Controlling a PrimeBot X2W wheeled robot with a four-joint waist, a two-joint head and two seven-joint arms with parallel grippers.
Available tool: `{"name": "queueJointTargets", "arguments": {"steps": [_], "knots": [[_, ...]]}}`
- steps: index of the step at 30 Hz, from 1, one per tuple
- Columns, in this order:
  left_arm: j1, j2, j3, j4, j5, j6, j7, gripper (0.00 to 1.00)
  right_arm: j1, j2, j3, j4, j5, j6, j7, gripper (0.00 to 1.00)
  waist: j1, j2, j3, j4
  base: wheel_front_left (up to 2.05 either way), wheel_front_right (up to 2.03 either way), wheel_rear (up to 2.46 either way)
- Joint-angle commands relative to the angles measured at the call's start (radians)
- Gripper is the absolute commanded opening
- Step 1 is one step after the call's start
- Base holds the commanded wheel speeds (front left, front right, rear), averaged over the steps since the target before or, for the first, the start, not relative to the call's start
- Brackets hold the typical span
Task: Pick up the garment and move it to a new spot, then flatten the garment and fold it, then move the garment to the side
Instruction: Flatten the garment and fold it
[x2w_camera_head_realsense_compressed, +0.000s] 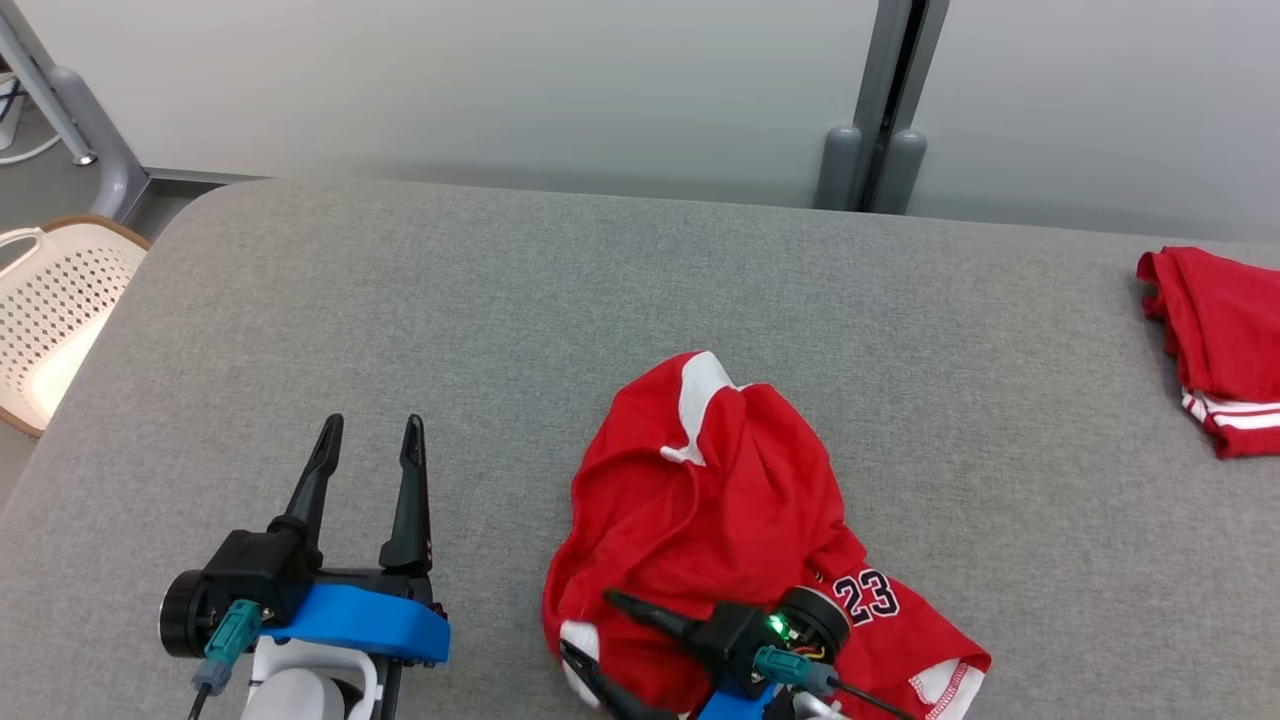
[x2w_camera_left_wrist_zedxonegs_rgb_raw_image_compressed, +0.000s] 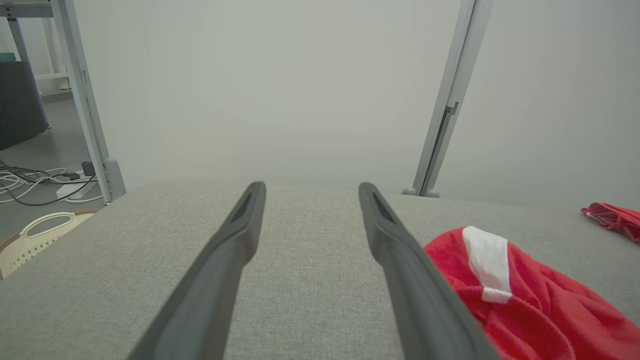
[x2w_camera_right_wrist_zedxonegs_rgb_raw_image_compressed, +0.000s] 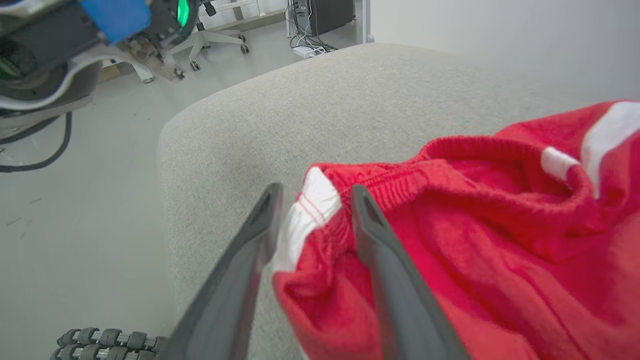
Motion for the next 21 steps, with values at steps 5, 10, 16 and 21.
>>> {"name": "queueJointTargets", "arguments": {"steps": [5, 10, 16, 21], "knots": [[0.007, 0.003, 0.008, -0.002, 0.004, -0.002, -0.004, 1.0, -0.047, -0.002, -0.064, 0.0, -0.004, 0.0, -0.008, 1.0, 0.0, 0.0, -0.006, -0.037, 0.0, 0.0, 0.0], [0.013, 0.002, 0.011, -0.006, 0.01, -0.002, -0.004, 1.0, -0.006, -0.03, -0.219, -0.049, -0.069, 0.0, -0.008, 1.0, 0.0, 0.0, -0.017, -0.066, 0.0, 0.0, 0.0], [0.031, 0.006, 0.018, -0.01, 0.013, -0.002, -0.004, 1.0, 0.078, -0.088, -0.382, -0.104, -0.133, 0.0, -0.008, 1.0, 0.0, 0.0, -0.032, -0.091, 0.0, 0.0, 0.0], [0.038, 0.009, 0.018, -0.011, 0.013, -0.002, -0.004, 1.0, 0.154, -0.109, -0.447, -0.129, -0.159, 0.0, -0.008, 1.0, 0.0, 0.0, -0.038, -0.101, 0.0, 0.0, 0.0]]}}
